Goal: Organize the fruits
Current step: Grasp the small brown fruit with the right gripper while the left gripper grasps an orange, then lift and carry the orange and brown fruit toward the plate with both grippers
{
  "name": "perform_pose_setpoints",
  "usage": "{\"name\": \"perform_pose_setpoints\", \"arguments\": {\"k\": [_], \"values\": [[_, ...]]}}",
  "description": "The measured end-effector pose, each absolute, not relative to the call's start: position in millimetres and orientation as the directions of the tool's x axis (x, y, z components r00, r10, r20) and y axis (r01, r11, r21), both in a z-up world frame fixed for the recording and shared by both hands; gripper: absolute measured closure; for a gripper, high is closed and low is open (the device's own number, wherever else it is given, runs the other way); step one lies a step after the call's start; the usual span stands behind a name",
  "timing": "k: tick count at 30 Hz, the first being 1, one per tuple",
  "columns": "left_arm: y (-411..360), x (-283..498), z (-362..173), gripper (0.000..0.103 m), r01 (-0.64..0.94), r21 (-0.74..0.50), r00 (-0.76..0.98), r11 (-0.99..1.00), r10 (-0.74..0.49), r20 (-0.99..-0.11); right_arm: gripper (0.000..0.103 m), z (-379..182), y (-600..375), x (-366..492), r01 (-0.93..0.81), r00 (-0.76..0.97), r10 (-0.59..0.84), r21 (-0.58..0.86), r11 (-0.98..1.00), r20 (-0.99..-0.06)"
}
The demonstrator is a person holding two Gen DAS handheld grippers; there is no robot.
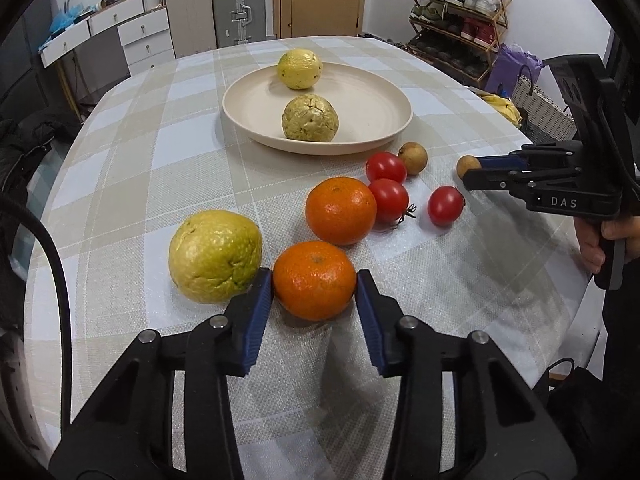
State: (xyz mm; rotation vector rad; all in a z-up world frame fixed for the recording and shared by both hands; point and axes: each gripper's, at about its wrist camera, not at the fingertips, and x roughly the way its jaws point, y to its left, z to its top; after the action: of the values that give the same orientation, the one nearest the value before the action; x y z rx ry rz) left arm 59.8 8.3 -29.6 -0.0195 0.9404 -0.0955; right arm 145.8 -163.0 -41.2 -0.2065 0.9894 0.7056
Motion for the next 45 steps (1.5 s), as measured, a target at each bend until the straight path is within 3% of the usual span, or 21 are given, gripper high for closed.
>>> {"name": "perform_pose_setpoints", "arguments": {"k": [10,16,32,45], "values": [[7,57,-20,0.065,0.079,-0.081,0.633,0.994,-0.113,-0.766,0.078,-41,-162,144,-0.634,0.363,0.446,0.133,0.761,-0.818],[10,53,-11,0.065,0.065,-0.093,0.669,0.994,-0.112,-0.735,0.079,-21,-161,134,-0.657,0.422,0.488,0.113,0.745,-0.764],[19,50,10,0.065,0.022,-0.123,0.753,0.992,-0.098,-0.650,0.079,6,-168,132,-0.648,0.471,0.589,0.195,0.736,-0.657],[27,65,16,0.064,-0.013,-0.119,0.777,0.993,-0.065,-0.627,0.079,6,-159,130,-0.648,0.460,0.616,0.231,0.725,-0.640]]}}
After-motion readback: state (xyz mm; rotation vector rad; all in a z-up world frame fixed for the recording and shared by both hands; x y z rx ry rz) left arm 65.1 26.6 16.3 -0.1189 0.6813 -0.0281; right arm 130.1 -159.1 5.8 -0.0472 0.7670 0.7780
